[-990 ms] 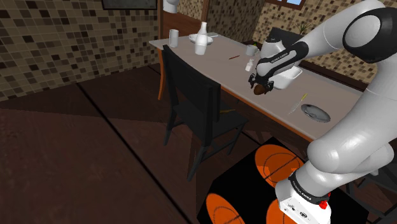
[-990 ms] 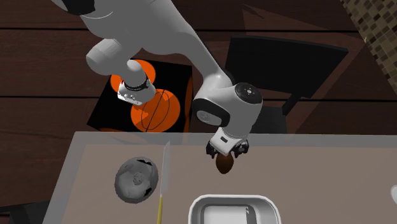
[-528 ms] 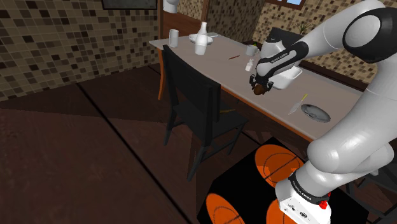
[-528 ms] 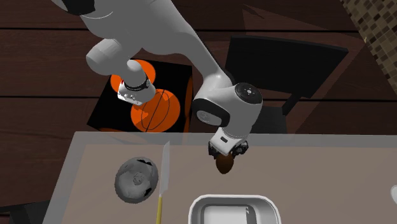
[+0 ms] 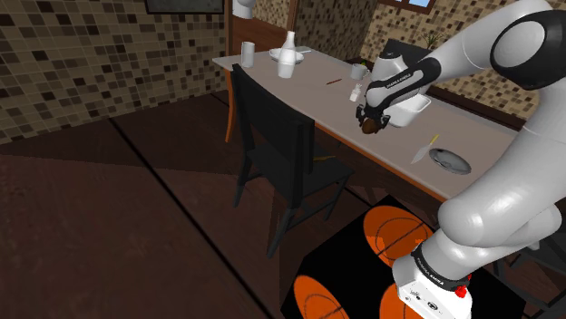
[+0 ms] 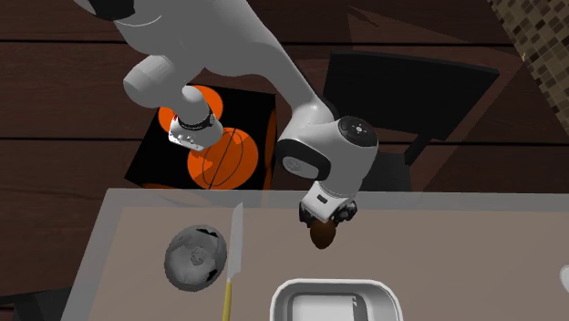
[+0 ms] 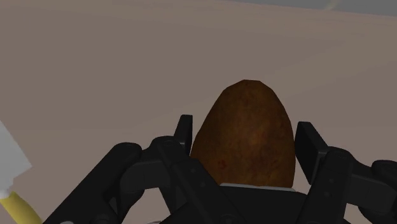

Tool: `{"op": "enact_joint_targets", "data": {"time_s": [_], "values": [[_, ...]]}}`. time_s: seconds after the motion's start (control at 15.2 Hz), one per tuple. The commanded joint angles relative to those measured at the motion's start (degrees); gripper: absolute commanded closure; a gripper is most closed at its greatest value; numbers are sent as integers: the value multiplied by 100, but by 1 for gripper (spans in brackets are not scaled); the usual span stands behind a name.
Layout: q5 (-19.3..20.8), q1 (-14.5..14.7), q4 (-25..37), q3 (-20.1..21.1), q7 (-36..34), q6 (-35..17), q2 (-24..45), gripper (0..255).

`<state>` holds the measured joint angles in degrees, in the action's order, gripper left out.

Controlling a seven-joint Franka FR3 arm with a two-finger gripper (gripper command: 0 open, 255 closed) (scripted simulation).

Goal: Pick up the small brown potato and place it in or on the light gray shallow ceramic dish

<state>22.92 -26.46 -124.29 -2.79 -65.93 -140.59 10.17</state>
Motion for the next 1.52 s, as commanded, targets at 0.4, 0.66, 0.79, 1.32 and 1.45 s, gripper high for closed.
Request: {"op": "enact_joint_targets", "data": {"time_s": [0.4, 0.66, 0.79, 1.32, 1.45], "values": [[-187, -5, 161, 40, 245, 512, -375, 255], [-271, 0, 280, 57, 356, 783, -538, 255], [-309, 3, 347, 64, 408, 920, -613, 255], [-375, -157, -11, -83, 803, 1043, -1188, 255], [-356, -269, -335, -205, 1002, 925, -1451, 255]]}}
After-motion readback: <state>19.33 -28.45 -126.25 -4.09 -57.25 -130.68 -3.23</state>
